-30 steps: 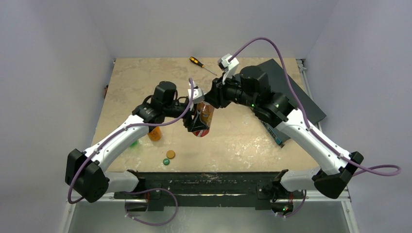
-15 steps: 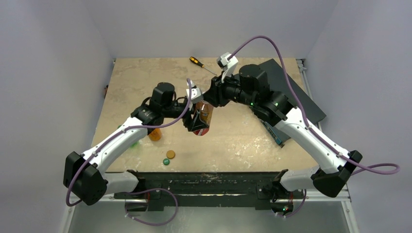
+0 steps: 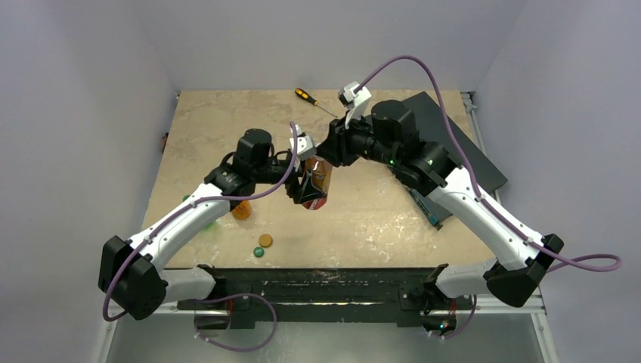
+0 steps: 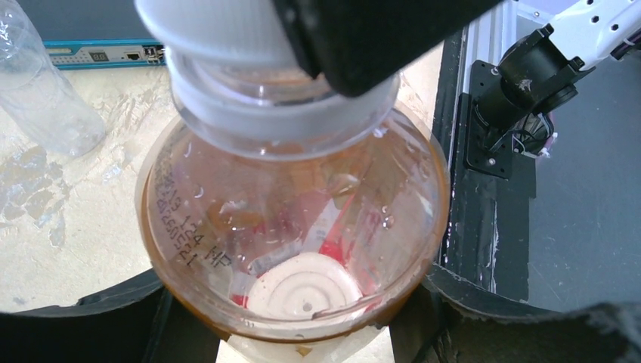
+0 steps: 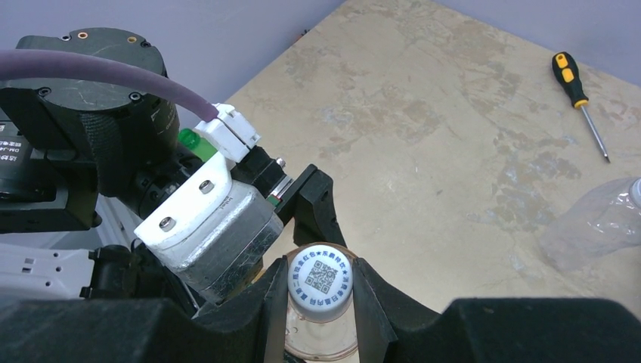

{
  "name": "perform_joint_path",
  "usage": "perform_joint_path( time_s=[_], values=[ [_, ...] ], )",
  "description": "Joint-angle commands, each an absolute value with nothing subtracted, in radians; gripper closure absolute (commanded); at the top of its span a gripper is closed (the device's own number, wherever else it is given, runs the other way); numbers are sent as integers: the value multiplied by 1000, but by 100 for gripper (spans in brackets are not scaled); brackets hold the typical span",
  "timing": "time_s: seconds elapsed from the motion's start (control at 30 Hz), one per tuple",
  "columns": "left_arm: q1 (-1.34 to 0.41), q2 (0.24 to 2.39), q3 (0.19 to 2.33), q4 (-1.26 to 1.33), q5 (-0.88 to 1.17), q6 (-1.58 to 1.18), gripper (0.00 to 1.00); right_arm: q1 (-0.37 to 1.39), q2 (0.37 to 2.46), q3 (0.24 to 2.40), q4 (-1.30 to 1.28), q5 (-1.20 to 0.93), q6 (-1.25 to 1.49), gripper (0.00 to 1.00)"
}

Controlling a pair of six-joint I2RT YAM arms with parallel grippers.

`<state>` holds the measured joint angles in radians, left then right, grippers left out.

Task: Screw on the bottle caps
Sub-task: Screw the bottle cap onto the plastic bottle.

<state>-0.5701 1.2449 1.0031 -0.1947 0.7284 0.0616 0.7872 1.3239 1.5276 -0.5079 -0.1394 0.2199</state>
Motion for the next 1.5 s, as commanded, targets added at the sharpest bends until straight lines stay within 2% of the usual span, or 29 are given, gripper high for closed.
perform_joint_path(
  time_s=[0.0,0.4,0.7,0.8,1.07,1.23,1.47],
  values=[
    [-566,1203,1023,-44,751,30,100,796,1352,1527,-565,-204,238,79],
    [-566,1242,1046,20,660,-32,100,820,1372,1502,-561,-137,254,79],
    [-566,1259,1050,9,620,-8,100,824,1396,1543,-593,-74,286,69],
    [-566,1266,1045,7,617,-5,100,824,1401,1559,-600,-49,298,60],
    [-566,1282,1019,2,630,-5,100,824,1403,1596,-585,-23,321,47],
    [-566,1281,1017,2,630,-5,100,824,1371,1565,-555,-33,339,24],
    [-563,1286,1023,11,658,-15,100,820,1283,1479,-473,-110,299,8]
  ],
)
